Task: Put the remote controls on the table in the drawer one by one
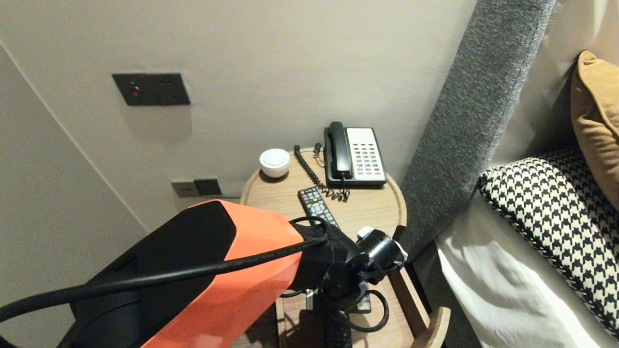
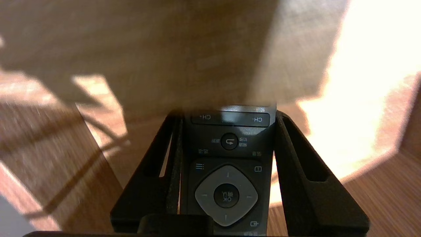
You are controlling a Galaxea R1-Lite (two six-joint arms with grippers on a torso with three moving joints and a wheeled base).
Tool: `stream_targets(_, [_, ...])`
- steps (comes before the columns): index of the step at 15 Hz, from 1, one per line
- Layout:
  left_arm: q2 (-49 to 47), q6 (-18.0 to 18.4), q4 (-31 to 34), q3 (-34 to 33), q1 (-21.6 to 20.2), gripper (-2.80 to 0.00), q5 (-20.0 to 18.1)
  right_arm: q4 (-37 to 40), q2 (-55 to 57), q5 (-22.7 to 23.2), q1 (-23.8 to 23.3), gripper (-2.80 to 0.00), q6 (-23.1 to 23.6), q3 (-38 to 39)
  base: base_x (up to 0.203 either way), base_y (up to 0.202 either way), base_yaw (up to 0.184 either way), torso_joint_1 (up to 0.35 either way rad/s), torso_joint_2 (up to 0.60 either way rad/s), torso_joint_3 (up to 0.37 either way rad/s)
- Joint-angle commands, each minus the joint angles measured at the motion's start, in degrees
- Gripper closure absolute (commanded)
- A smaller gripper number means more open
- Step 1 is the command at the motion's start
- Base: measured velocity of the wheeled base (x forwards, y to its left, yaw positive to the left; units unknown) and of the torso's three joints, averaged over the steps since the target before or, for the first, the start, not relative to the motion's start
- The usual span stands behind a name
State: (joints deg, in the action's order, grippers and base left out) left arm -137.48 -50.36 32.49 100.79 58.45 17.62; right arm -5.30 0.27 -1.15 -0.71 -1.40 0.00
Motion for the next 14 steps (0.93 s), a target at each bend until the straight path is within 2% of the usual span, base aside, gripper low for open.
stream_targets(1, [-2.0, 0.5, -1.4, 0.2, -0.1, 0.0, 2.0, -0.1, 0.0, 0.0, 0.0, 0.0, 0.0, 2.3, 0.0, 0.0, 0.0, 0.0, 0.0, 0.0])
stream_targets(3, [-2.3, 1.1, -3.6, -0.2, -0.2, 0.0, 4.1, -0.1, 0.0, 0.0, 0.0, 0.0, 0.0, 2.3, 0.0, 0.0, 0.0, 0.0, 0.0, 0.0])
stream_targets(9, [-1.1, 0.4, -4.0, -3.0, -0.7, 0.0, 9.5, -0.1, 0.0, 0.0, 0.0, 0.0, 0.0, 2.3, 0.0, 0.0, 0.0, 0.0, 0.0, 0.0])
stream_targets(14, [-1.0, 1.2, -10.6, -6.5, -1.3, 0.0, 10.0, -0.1, 0.0, 0.0, 0.0, 0.0, 0.0, 2.3, 0.0, 0.0, 0.0, 0.0, 0.0, 0.0])
